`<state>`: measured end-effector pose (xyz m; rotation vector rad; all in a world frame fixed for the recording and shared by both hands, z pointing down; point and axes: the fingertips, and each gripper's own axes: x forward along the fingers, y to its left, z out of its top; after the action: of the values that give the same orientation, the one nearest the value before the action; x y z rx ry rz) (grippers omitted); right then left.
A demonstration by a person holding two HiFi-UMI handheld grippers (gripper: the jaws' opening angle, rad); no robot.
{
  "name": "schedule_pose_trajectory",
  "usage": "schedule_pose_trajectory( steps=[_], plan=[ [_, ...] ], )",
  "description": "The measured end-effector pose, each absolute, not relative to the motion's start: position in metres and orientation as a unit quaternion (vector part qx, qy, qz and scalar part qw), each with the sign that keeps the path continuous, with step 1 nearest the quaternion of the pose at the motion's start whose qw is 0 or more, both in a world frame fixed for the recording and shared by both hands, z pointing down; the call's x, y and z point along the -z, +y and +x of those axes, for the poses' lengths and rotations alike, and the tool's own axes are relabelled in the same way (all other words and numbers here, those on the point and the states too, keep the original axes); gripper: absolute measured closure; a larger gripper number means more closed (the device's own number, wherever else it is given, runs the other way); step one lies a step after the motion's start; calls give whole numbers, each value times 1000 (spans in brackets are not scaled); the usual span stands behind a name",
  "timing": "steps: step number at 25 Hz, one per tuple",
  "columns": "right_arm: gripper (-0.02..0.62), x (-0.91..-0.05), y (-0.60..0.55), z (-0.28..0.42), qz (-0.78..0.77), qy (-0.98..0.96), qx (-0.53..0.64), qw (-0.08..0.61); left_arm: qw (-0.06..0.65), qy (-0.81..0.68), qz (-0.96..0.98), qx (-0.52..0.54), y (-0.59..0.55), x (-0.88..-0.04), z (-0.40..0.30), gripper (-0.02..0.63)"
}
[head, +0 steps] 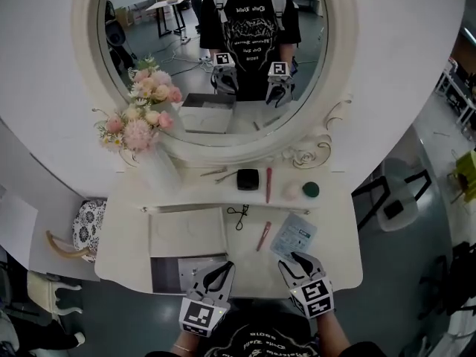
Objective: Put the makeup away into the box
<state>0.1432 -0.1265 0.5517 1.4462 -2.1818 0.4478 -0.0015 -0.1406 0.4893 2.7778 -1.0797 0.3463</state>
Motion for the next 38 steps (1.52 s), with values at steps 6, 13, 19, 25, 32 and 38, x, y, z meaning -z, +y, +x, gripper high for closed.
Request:
schedule_pose_trajectory(
  steps=[6,13,19,25,32,38],
  plan=[
    [413,-561,-127,152,517,-793,-143,290,80,-371,917,-120,-143,-493,0,584],
    [370,-577,-132,157,501,-790,-139,326,81,-396,906,-124,-151,-493,-7,584],
    [370,-588,-137,159,486,-785,-134,360,84,-411,899,-129,-154,-499,-10,584],
    [359,-599,-148,161,458,-783,-103,408,75,-427,891,-133,-162,-494,-12,584],
    [357,-617,-144,163,436,-781,-108,435,103,-445,884,-105,-165,-494,-15,584],
    [328,-622,-148,169,433,-781,-159,422,96,-441,884,-121,-167,-496,-13,584]
  ],
)
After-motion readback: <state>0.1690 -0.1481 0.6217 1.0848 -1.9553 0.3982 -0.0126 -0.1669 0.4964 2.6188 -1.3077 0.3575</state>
